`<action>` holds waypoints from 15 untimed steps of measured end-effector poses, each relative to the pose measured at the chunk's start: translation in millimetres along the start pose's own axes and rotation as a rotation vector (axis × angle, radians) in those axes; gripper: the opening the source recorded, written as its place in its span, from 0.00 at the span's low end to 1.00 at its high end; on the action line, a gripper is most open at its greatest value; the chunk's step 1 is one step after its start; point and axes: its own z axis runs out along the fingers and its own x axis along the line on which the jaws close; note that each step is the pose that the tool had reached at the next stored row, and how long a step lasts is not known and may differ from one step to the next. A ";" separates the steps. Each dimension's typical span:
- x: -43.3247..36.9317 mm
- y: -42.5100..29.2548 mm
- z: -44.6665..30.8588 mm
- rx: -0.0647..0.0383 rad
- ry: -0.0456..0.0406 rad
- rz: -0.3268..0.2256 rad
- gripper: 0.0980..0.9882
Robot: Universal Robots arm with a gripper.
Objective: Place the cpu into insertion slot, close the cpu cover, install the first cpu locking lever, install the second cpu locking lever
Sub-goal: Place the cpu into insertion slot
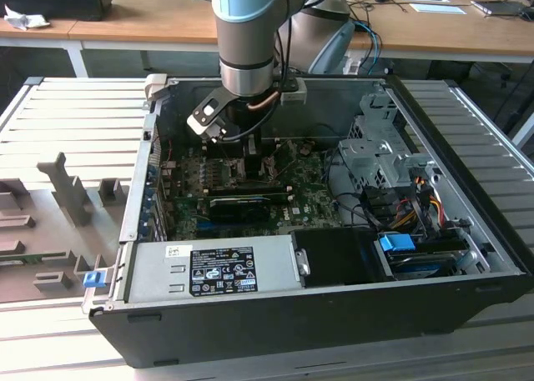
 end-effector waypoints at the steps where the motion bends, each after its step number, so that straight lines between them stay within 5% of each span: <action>1: -0.3 0.0 0.0 0.000 -0.0001 0.000 0.48; 15: -3.3 0.0 0.0 0.000 0.0001 0.000 0.48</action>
